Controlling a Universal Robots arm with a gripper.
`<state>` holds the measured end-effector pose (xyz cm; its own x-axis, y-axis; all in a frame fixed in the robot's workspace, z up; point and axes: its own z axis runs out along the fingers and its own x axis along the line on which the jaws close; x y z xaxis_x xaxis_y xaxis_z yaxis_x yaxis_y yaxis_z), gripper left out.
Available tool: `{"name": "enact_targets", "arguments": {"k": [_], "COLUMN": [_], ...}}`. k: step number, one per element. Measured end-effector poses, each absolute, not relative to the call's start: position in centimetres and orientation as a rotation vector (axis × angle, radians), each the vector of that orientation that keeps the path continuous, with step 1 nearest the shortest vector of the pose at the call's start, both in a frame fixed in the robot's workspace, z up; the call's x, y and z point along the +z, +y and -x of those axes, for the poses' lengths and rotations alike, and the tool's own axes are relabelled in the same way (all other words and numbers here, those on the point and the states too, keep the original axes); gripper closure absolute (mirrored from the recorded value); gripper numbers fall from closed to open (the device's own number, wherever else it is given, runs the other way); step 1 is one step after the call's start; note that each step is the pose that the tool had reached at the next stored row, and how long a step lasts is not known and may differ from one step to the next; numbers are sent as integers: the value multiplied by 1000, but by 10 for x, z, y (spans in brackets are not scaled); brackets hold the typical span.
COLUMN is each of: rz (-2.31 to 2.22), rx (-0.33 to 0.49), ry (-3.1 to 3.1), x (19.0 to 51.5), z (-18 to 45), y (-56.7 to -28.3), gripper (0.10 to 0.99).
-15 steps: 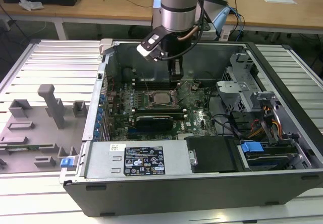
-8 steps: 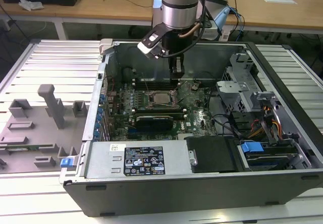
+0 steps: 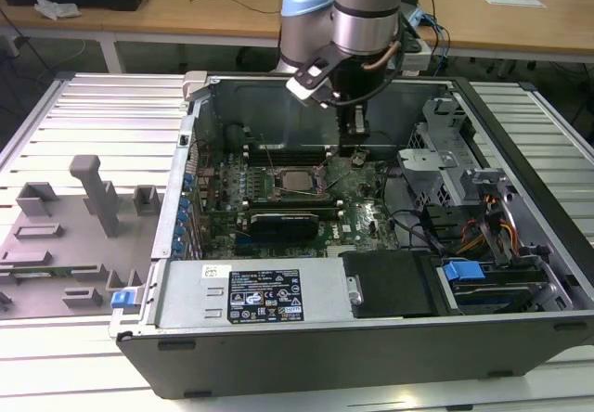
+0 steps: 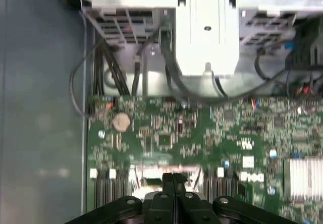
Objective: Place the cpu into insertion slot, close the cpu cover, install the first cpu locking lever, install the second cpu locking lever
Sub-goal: 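Close the cpu cover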
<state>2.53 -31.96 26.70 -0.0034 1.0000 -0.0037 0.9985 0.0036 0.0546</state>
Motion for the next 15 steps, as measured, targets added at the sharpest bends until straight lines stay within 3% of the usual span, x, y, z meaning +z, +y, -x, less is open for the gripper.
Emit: {"name": "enact_targets", "arguments": {"k": [15], "rz": [-2189], "rx": [53], "ry": [2197], "x": [250], "z": [-47], "y": [-320], "gripper": [980]}}
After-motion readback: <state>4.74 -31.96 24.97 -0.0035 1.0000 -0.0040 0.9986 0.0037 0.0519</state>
